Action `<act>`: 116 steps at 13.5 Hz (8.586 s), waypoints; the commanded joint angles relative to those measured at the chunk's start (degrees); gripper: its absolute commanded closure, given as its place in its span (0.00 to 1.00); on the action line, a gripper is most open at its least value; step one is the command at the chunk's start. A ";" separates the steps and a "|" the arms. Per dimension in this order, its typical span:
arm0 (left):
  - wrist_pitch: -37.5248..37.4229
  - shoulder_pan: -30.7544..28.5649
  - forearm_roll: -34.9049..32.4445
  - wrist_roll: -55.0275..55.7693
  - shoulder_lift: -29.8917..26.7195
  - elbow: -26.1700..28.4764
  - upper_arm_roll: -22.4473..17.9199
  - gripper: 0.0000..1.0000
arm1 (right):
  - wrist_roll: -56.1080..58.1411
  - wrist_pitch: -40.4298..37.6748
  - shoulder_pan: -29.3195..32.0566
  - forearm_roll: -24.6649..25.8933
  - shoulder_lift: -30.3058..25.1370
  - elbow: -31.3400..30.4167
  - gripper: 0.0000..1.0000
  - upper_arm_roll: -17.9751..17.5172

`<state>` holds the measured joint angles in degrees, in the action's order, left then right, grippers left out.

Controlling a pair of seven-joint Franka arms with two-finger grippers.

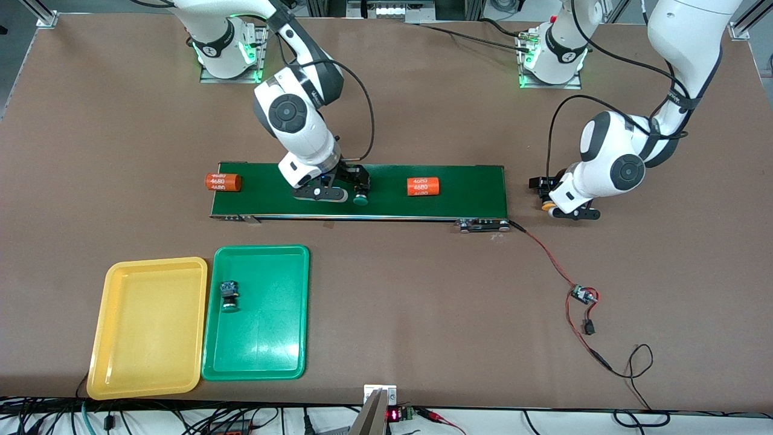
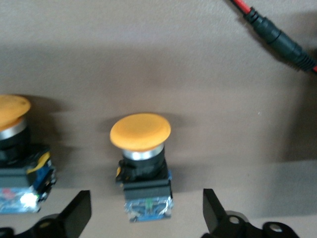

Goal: Sort buttons by color to trays

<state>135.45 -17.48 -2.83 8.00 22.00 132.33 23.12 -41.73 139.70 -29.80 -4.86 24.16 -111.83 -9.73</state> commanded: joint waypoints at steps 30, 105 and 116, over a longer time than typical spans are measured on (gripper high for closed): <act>-16.10 -0.62 -1.71 13.09 -9.34 -13.85 11.27 0.00 | 21.50 -5.32 3.79 9.43 14.75 25.67 0.90 15.16; -46.59 16.43 0.99 -9.67 -24.81 -36.35 -21.71 0.00 | -8.70 -9.45 5.64 6.35 -5.97 0.12 0.00 -7.14; -48.17 15.11 0.99 -9.67 -24.81 -36.44 -21.45 0.00 | -16.01 -2.86 0.80 7.32 0.53 4.77 0.00 -6.97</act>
<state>88.83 -2.18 -0.63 -0.63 -2.44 96.78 1.43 -56.53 136.88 -28.60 2.25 22.41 -110.30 -16.94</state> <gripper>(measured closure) 0.000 0.000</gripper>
